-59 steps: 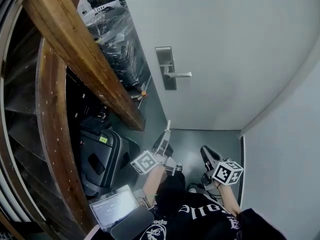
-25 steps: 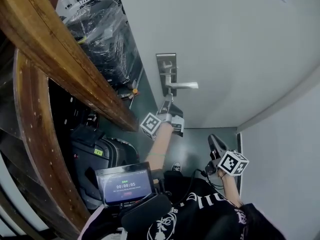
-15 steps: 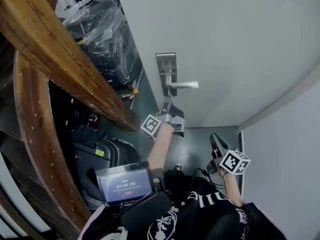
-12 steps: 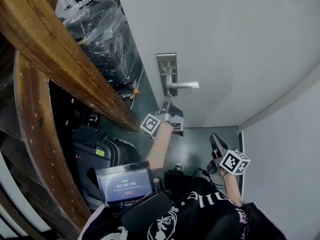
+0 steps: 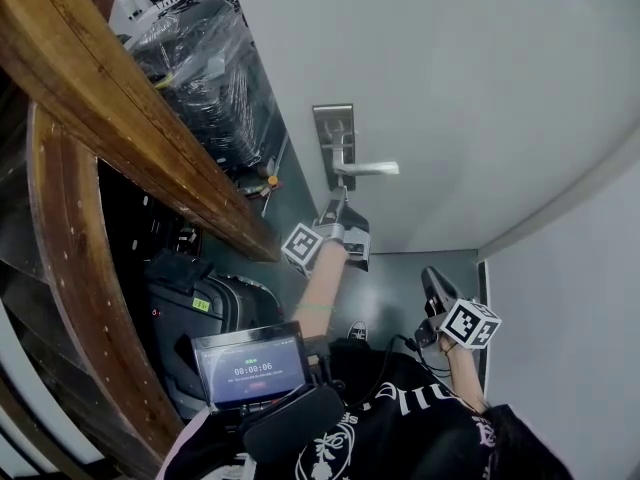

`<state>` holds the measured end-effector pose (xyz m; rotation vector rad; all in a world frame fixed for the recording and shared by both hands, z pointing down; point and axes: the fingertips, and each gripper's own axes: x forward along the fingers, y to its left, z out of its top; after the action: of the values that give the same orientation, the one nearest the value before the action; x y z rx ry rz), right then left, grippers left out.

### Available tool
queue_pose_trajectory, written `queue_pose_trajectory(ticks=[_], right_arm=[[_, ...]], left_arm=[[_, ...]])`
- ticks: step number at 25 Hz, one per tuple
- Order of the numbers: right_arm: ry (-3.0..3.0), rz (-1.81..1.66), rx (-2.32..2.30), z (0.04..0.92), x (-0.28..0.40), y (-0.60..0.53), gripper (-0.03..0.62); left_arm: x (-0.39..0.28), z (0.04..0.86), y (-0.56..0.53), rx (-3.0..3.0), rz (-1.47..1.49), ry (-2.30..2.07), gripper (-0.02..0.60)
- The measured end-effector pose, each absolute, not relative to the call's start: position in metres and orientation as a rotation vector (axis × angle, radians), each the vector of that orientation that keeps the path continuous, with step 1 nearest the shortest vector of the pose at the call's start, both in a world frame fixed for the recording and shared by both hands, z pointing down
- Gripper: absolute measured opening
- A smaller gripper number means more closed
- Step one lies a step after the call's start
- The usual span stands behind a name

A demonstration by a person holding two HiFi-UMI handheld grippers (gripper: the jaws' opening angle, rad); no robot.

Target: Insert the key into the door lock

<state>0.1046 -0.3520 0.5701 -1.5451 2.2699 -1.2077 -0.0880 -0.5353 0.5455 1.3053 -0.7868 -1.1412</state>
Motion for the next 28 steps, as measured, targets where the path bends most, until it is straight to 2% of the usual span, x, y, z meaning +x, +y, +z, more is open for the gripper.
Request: queue_pose_trajectory(ticks=[9,28], right_arm=[[2.25,-1.228,-1.569,0.581,0.109,-0.348,0.035],[2.202,-1.224,-1.614,0.592,0.126,-0.351,0.035]], left_arm=[[-0.087,0.548,-0.554,1.318,-1.029,-0.863,0.023],[-0.089,0.552,-0.59,1.458,-1.038,-0.911,0.028]])
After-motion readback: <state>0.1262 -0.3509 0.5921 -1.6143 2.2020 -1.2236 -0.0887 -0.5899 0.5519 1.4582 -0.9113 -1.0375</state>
